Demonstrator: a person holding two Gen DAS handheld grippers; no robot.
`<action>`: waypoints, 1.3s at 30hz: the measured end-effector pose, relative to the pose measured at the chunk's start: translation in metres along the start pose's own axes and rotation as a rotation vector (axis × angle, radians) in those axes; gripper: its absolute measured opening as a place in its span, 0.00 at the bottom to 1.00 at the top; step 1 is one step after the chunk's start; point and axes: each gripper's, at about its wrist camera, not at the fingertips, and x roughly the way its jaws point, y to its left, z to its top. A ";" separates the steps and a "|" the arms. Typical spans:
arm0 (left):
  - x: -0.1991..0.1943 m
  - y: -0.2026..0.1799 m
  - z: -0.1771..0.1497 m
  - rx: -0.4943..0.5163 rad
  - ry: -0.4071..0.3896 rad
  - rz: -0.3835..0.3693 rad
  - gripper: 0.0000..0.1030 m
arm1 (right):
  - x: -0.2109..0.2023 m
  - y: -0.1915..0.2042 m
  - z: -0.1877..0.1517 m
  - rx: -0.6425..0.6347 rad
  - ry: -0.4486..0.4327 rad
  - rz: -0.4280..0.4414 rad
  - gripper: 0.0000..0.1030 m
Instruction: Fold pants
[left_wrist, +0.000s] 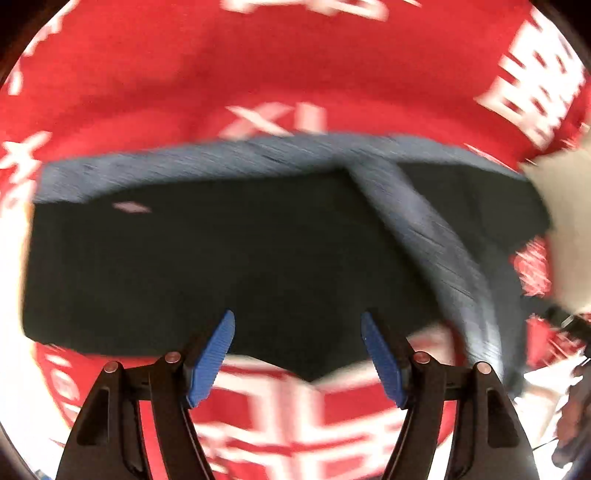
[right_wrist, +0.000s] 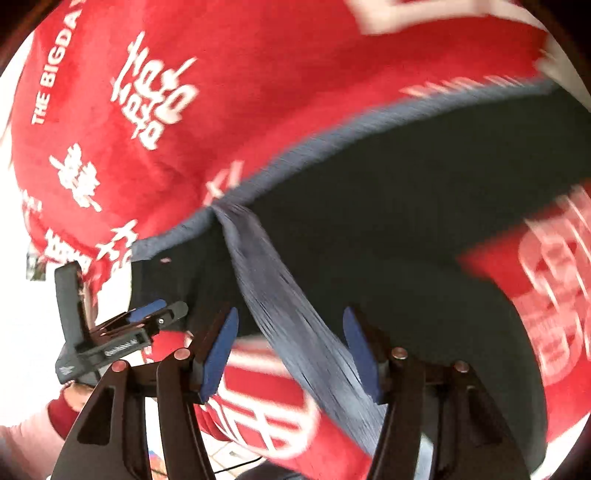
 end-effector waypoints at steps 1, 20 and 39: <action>0.002 -0.011 -0.005 0.009 0.005 -0.036 0.70 | -0.010 -0.011 -0.018 0.039 -0.011 -0.019 0.62; 0.061 -0.123 -0.041 0.101 0.134 -0.255 0.70 | -0.056 -0.181 -0.224 0.518 -0.136 -0.070 0.62; 0.050 -0.153 -0.041 0.034 0.103 -0.235 0.10 | -0.089 -0.189 -0.188 0.377 -0.073 0.215 0.05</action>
